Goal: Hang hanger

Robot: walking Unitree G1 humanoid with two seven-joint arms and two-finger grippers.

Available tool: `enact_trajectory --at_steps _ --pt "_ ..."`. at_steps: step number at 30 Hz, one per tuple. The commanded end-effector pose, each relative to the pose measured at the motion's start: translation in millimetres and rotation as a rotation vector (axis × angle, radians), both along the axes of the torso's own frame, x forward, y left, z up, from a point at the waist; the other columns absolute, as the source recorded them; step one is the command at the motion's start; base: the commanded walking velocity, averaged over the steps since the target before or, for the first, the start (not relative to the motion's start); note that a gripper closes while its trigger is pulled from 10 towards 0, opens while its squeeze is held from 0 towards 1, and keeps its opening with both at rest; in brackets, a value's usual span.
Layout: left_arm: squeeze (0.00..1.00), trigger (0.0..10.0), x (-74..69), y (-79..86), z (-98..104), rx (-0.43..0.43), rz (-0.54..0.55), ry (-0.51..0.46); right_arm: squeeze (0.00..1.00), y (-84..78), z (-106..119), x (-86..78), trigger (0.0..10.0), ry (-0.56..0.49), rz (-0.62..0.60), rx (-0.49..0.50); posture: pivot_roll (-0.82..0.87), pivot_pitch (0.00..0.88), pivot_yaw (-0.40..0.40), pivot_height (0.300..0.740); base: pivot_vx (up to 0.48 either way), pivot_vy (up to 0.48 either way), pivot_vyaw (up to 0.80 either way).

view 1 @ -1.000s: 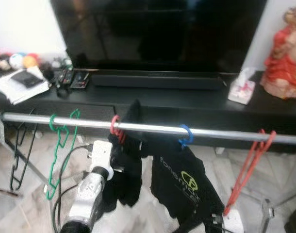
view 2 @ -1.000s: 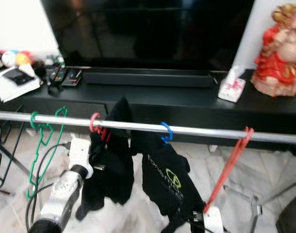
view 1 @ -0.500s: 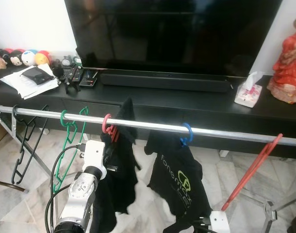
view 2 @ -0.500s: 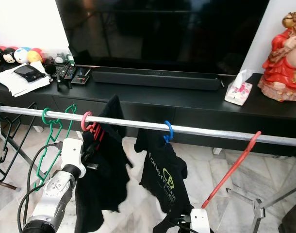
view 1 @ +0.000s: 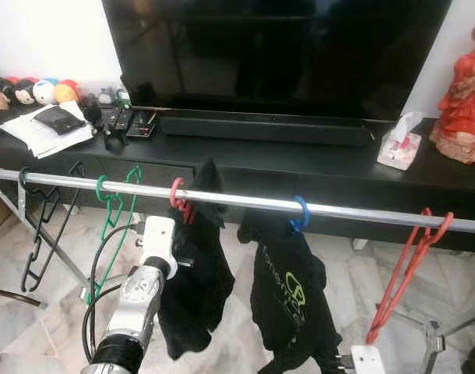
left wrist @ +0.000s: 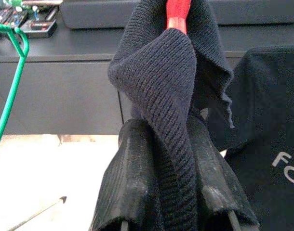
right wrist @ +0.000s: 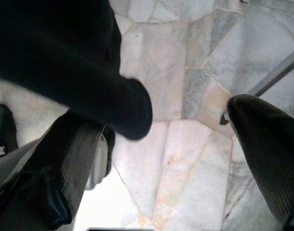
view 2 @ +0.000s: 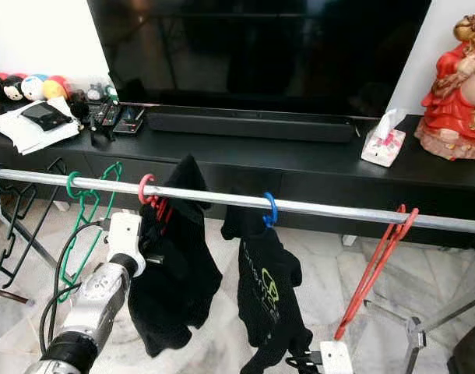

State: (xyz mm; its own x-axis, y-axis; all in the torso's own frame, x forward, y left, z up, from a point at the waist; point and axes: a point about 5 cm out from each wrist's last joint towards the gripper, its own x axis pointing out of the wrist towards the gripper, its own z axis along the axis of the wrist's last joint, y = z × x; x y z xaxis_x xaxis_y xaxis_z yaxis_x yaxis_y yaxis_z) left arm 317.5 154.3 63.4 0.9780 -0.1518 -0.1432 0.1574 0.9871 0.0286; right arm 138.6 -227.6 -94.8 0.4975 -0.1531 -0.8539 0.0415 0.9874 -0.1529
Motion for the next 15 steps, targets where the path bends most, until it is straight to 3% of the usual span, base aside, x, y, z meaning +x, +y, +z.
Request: enact_trajectory --at_steps 1,7,10,15 --pt "0.0 10.0 7.0 0.4 8 -0.026 0.012 -0.017 0.0 -0.5 -1 -4.3 10.0 0.003 -0.012 0.012 -0.14 0.0 0.019 0.74 0.0 0.0 0.0" --pt "0.0 10.0 0.3 0.6 -10 0.037 -0.033 0.089 0.0 -0.7 -3 -10.7 10.0 0.016 -0.013 0.015 -0.14 0.0 0.022 0.74 0.0 0.0 0.0" --pt "0.0 10.0 -9.1 2.2 -24 0.069 -0.052 0.155 0.0 7.1 -6 -13.5 10.0 0.021 -0.011 0.025 -0.14 0.0 0.022 0.74 0.0 0.0 0.0" --pt "0.0 10.0 -13.7 1.7 -27 0.07 -0.056 0.163 0.0 21.5 -7 -10.2 10.0 0.017 -0.002 0.037 -0.13 0.0 0.021 0.74 0.0 0.0 0.0"
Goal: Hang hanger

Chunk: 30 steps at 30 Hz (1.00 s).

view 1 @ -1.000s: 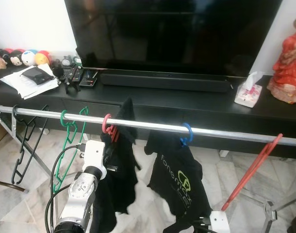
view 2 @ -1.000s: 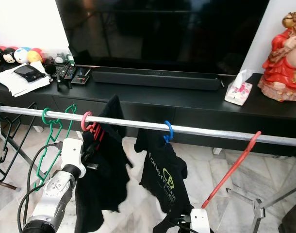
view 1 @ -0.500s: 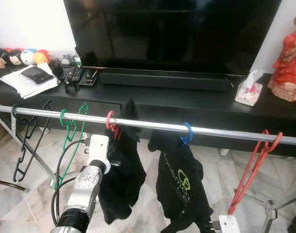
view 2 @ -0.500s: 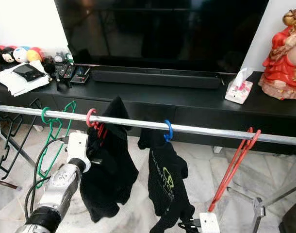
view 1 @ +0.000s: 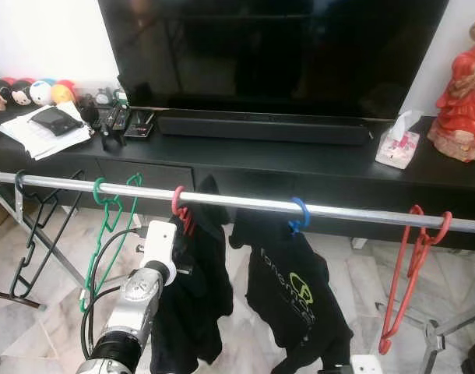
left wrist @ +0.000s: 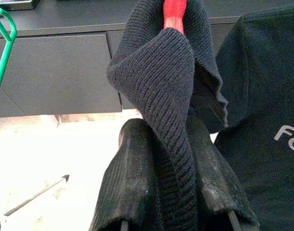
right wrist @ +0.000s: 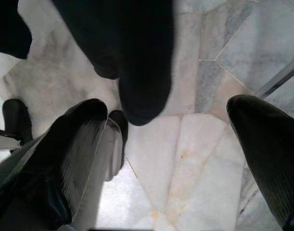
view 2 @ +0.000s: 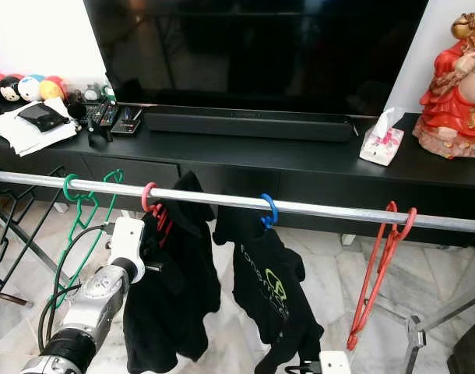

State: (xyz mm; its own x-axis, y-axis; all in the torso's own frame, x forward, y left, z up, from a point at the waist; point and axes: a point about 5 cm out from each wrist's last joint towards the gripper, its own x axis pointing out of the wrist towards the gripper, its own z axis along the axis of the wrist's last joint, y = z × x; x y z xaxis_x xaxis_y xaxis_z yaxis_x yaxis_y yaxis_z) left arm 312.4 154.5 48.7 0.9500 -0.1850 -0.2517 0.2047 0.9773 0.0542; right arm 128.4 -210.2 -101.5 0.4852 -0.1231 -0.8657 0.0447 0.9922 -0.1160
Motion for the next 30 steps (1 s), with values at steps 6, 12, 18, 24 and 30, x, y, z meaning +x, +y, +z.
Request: enact_trajectory --at_steps 6,12,18,24,30 --pt "0.79 10.0 -10.2 3.1 -4 -0.002 0.012 -0.017 0.0 26.5 -2 6.7 10.0 -0.005 0.019 0.011 -0.13 0.0 0.017 0.74 0.0 0.0 0.0" --pt "1.0 10.0 -11.7 1.5 7 -0.062 0.009 -0.088 0.0 32.1 -2 8.7 10.0 -0.008 0.023 0.012 -0.13 0.0 0.015 0.74 0.0 0.0 0.0" --pt "1.0 10.0 -18.8 1.2 13 -0.081 -0.006 -0.127 0.0 23.2 1 15.0 10.0 -0.019 0.019 0.001 -0.13 0.0 0.013 0.74 0.0 0.0 0.0" --pt "1.0 10.0 -29.7 2.5 19 -0.093 -0.03 -0.153 0.0 8.3 4 17.3 10.0 -0.026 0.01 -0.012 -0.12 0.0 0.013 0.74 0.0 0.0 0.0" --pt "1.0 10.0 -47.2 7.6 27 -0.082 -0.038 -0.186 0.0 2.6 1 3.1 10.0 -0.018 0.004 -0.017 -0.12 0.0 0.011 0.74 0.0 0.0 0.0"
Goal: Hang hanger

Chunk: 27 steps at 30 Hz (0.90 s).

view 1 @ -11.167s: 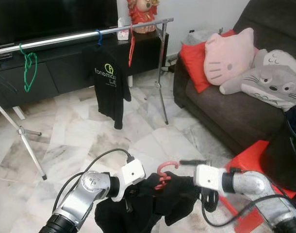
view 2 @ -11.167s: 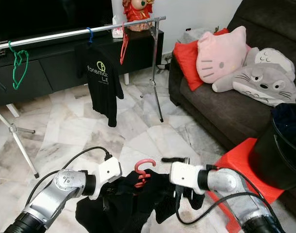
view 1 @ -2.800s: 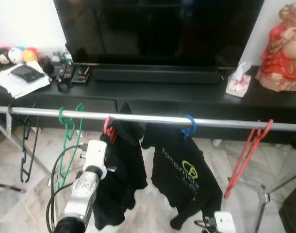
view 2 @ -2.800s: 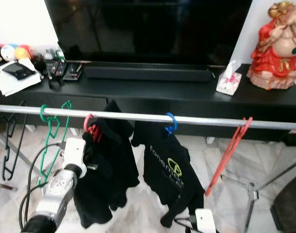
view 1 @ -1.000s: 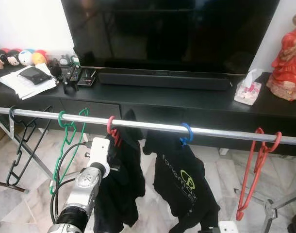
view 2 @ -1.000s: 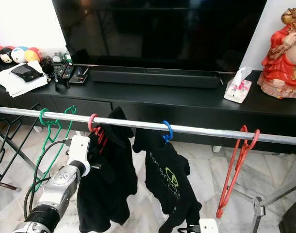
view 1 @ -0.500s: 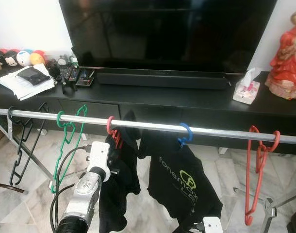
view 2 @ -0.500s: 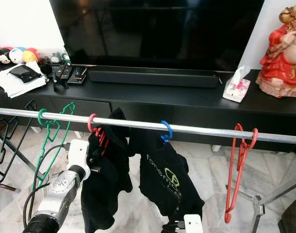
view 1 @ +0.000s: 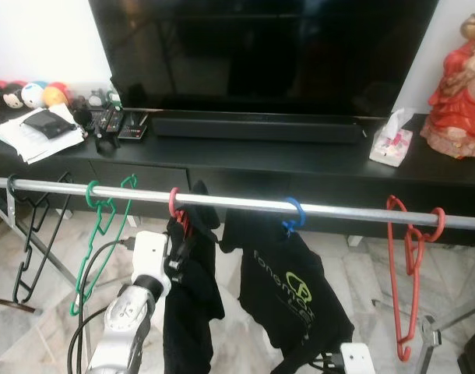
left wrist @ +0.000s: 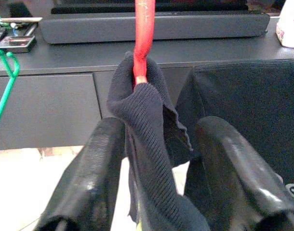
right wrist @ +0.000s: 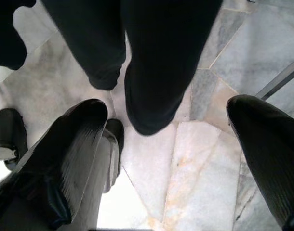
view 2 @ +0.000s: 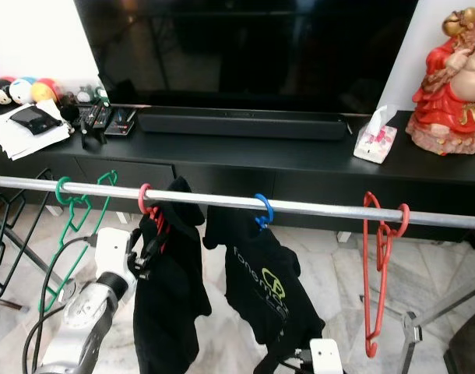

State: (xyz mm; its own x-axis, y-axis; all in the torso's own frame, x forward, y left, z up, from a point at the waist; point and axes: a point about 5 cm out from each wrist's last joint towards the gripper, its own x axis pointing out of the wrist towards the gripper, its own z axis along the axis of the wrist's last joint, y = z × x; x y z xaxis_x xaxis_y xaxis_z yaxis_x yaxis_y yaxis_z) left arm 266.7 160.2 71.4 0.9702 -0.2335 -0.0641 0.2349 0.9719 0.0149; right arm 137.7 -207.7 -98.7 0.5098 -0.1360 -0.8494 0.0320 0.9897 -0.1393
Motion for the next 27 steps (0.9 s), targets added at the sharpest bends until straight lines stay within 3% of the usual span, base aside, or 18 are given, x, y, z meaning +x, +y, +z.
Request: enact_trajectory --at_steps 1,4,8,10,15,16,27 --pt "1.0 10.0 -3.6 3.0 5 0.002 0.003 -0.015 0.0 -1.1 -3 -9.1 10.0 0.01 -0.014 0.007 -0.12 0.0 0.011 0.74 0.0 0.0 0.0" --pt "1.0 10.0 -16.3 7.9 12 0.037 0.013 -0.044 0.0 -7.0 -4 -18.4 10.0 0.018 -0.018 0.004 -0.12 0.0 0.01 0.74 0.0 0.0 0.0" --pt "1.0 10.0 -27.3 11.6 13 0.065 0.033 -0.046 0.0 -8.3 -4 -18.8 10.0 0.015 -0.019 0.002 -0.11 0.0 0.012 0.74 0.0 0.0 0.0" --pt "1.0 10.0 -39.5 21.7 5 0.091 0.095 -0.015 0.0 -8.0 -2 -12.8 10.0 0.002 -0.019 0.001 -0.11 0.0 0.013 0.74 0.0 0.0 0.0" --pt "1.0 10.0 -51.1 31.3 -14 0.142 0.143 0.069 0.0 -4.2 0 -3.4 10.0 -0.014 -0.011 0.005 -0.1 0.0 0.011 0.74 0.0 0.0 0.0" --pt "0.0 10.0 -51.7 31.9 -16 0.141 0.149 0.081 0.0 -3.9 1 -1.8 10.0 -0.016 -0.014 0.005 -0.11 0.0 0.012 0.74 0.0 0.0 0.0" --pt "0.0 10.0 -37.6 22.7 1 0.15 0.139 -0.022 0.0 -10.0 2 -0.4 10.0 -0.001 -0.046 -0.002 -0.11 0.0 0.017 0.74 0.0 0.0 0.0"
